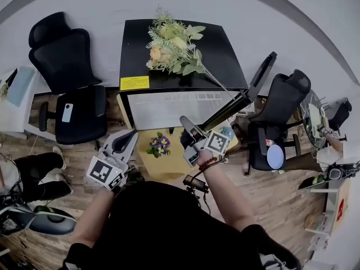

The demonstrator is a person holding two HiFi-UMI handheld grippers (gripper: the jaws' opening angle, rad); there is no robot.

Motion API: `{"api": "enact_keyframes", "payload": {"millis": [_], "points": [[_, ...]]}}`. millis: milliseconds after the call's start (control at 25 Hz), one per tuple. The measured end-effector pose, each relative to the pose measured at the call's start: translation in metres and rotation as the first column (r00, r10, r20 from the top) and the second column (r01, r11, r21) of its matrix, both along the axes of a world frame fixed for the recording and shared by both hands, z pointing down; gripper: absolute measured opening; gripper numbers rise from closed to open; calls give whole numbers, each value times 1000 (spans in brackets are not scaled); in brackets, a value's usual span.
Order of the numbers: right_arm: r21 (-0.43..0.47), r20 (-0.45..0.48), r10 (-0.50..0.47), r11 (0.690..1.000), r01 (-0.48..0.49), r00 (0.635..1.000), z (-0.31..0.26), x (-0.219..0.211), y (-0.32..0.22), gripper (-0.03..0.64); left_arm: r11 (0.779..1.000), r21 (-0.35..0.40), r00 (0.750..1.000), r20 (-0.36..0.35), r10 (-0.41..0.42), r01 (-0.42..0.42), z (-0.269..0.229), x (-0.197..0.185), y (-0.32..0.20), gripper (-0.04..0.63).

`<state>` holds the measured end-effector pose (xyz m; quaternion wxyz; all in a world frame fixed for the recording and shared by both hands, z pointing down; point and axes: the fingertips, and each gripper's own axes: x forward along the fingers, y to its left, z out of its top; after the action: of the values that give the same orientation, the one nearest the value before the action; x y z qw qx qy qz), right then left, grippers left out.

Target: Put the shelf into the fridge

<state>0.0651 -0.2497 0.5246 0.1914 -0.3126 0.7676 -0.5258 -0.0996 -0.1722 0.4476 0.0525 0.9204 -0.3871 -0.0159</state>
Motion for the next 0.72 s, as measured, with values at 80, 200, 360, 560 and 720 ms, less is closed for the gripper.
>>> {"api": "enact_keyframes", "payload": {"millis": [80, 200, 360, 560, 720], "points": [[88, -144, -9, 996, 22, 990, -5, 4, 15, 11, 1000, -3, 1000, -3, 9, -9, 1, 4, 2, 17], [223, -400, -8, 969, 106, 916, -11, 7, 33, 8, 1000, -11, 1000, -8, 23, -23, 5, 10, 3, 17], [320, -619, 44, 926, 200, 784, -17, 7, 46, 11, 999, -14, 999, -11, 37, -37, 5, 18, 4, 17], [470, -731, 215, 846, 250, 648, -39, 11, 56, 15, 998, 28, 999, 13, 49, -49, 0, 25, 6, 17], [563, -756, 350, 779, 277, 554, -60, 15, 58, 15, 998, 48, 999, 28, 45, -46, -3, 26, 4, 17]]}}
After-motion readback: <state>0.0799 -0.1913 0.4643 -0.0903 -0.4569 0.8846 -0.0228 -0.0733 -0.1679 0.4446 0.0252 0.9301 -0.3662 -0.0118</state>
